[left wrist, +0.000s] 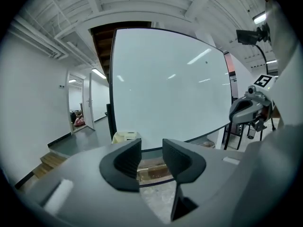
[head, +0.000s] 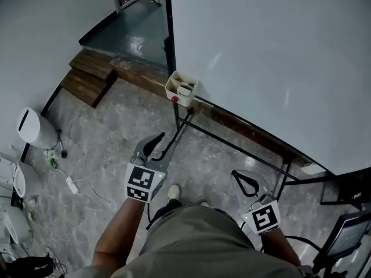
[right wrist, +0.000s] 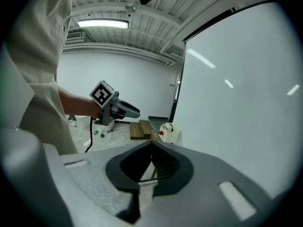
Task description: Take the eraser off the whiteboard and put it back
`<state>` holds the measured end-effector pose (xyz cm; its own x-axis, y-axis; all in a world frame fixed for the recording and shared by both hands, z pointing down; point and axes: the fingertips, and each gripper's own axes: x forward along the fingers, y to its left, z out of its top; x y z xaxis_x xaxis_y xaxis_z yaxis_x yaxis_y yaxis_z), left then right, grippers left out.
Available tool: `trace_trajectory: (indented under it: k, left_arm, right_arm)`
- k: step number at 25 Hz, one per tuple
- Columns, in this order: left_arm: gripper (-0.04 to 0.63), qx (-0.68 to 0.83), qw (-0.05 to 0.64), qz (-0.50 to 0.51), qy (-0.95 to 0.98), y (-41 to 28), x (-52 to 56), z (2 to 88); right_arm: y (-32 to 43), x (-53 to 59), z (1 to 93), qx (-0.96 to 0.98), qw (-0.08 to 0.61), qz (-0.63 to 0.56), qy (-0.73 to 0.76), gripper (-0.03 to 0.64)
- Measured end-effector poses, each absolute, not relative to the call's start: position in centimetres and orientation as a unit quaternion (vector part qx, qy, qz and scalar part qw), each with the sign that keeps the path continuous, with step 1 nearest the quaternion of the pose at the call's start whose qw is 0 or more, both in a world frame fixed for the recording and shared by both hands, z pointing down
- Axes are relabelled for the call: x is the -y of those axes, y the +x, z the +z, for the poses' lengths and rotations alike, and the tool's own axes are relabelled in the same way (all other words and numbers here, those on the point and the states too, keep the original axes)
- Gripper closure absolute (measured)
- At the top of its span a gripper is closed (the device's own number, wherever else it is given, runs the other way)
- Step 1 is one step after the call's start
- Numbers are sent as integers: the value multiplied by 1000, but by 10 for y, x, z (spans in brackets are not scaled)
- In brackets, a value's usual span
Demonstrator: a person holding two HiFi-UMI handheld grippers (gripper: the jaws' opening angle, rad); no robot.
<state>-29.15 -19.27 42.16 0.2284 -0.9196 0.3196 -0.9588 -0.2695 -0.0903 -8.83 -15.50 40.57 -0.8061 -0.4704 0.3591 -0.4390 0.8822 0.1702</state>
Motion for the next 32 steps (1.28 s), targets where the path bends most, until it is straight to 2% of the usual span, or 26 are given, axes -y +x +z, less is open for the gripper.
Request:
trace_trajectory:
  k: [6, 22, 29, 32]
  left_arm:
    - [396, 584, 41, 175, 792, -314, 273, 444]
    - [275, 601, 52, 212, 769, -329, 415, 501]
    - [272, 612, 56, 222, 757, -328, 429, 521]
    - [313, 613, 60, 219, 757, -328, 431, 524]
  right_arm:
    - [-89, 168, 410, 925, 216, -21, 311, 614]
    - [-42, 174, 411, 846, 264, 19, 463, 614]
    - [-23, 174, 414, 830, 273, 23, 486, 614]
    - [-18, 174, 415, 830, 274, 20, 486, 614]
